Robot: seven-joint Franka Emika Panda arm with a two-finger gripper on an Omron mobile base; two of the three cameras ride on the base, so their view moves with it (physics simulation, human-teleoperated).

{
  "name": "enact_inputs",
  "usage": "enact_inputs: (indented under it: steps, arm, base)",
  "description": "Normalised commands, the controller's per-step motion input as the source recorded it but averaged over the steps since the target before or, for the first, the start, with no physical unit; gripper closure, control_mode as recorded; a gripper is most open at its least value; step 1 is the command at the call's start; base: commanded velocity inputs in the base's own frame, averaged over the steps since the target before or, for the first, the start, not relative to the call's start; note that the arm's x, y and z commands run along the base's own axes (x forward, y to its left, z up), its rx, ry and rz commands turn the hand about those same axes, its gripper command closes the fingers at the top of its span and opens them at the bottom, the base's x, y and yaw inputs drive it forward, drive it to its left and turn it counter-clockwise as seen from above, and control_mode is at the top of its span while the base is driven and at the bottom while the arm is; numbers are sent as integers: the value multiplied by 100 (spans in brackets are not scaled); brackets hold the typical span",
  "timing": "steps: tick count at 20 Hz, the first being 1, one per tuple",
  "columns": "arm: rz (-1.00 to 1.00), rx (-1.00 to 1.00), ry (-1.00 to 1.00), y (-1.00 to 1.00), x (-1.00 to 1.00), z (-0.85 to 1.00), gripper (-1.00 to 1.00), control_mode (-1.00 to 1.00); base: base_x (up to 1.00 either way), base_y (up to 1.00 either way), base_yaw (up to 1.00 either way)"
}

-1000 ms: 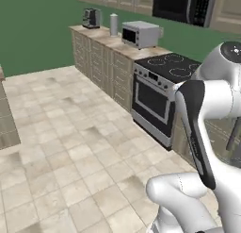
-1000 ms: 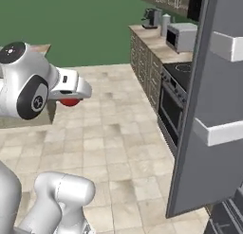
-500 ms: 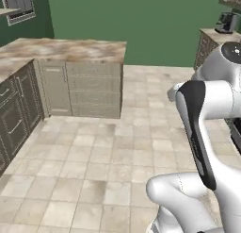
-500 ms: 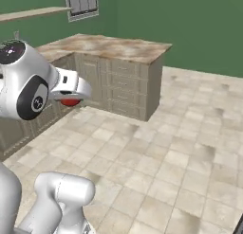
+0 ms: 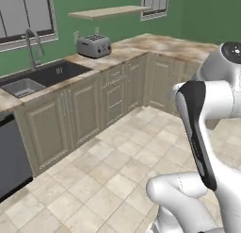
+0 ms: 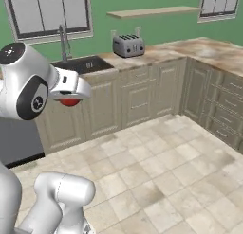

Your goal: Grab the onion and lemon from the fridge, place them in the blender, close the lid, and turn on the blender to create a marinade.

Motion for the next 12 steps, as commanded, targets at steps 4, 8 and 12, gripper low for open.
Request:
enact_inputs:
  steps: [4, 8, 12]
  arm:
    - [0, 0, 0, 0, 0, 0, 100, 100]
    - [0, 0, 0, 0, 0, 0, 100, 100]
    - [0, 0, 0, 0, 0, 0, 100, 100]
  base:
    - [63, 0, 78]
    - [73, 11, 71]
    - [88, 24, 61]
